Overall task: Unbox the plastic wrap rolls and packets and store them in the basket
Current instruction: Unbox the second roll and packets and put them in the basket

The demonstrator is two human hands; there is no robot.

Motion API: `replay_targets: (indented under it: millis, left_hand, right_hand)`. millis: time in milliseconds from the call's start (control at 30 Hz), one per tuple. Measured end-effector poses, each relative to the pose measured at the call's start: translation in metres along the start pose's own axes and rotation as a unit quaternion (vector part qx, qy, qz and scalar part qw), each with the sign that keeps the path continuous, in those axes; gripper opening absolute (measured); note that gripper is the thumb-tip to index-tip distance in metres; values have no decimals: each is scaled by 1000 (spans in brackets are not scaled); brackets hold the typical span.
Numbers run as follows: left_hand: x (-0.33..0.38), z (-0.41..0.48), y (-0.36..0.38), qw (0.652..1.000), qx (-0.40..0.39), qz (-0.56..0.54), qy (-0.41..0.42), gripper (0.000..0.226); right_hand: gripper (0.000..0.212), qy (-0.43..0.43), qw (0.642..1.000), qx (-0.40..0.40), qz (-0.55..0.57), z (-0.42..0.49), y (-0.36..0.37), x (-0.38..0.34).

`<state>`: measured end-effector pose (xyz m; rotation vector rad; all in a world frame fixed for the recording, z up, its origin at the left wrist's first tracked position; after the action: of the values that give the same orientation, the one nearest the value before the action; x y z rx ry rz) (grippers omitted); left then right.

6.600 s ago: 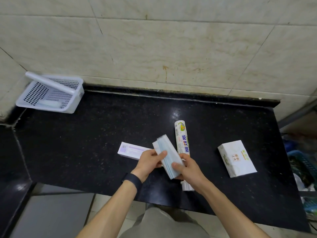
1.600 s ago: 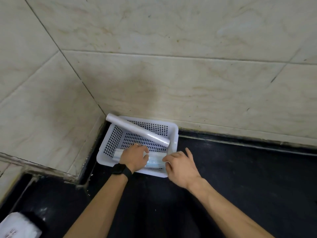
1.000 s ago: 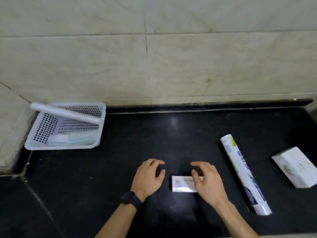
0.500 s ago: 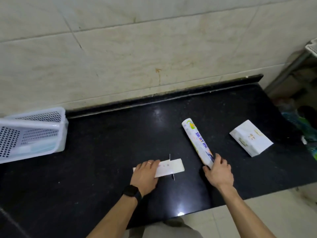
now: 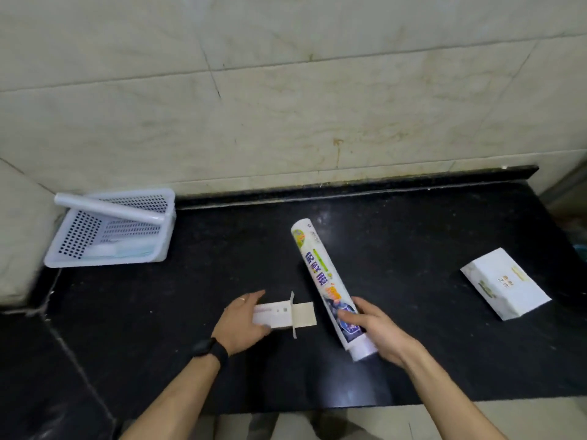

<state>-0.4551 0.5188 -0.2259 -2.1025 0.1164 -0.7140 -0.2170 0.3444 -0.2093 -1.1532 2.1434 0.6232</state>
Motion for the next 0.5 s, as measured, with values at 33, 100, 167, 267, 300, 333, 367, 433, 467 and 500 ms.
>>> replay_targets:
  millis: [33,100,167,267,300,333,367,433,467,500]
  left_hand:
    - [4,-3,-10,992,23,-116,-39,70]
    - [16,-7,-33,927,58,-353,-115,48]
    - [26,-12,-53,842,46,-512,-163,41]
    - [28,-16,-73,762,81,-618,-176,51]
    - [24,-17,-75,742,103,-636,-184,60]
    - [21,-19,-78,727,120,-649,-191,69]
    - [18,-21,-79,718,133,-654,-195,77]
    - [12,-26,-81,721,147,-647,-200,81]
    - [9,-28,-81,729,151,-637,-199,79]
    - [7,-29,-81,739,156,-625,-196,77]
  right_hand:
    - [38,8,999,-38,26,-1,14,-8]
    - [44,37,992,-104,64,-4,42,-23]
    - [44,74,980,-161,90,-4,67,-33]
    - [52,138,960,-228,80,1,97,-36]
    - [56,149,956,-242,67,3,105,-36]
    - [60,155,954,-253,50,5,112,-37]
    - [61,156,952,-263,29,5,119,-37]
    - [61,134,956,-259,-35,2,134,-40]
    - [59,96,962,-241,-82,-1,142,-41]
    - [54,45,967,-215,-132,-3,149,-42]
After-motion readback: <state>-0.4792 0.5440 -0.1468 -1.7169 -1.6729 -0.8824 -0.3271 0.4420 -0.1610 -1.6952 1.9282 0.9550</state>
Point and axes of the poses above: each hand's wrist, its own z-axis towards the middle knuckle, its own y-axis out of the palm, x = y × z, the point moved 1 cm from there along z, towards the middle knuckle, and after that the axes turned 5 degrees about x, right-handed, at the moved point
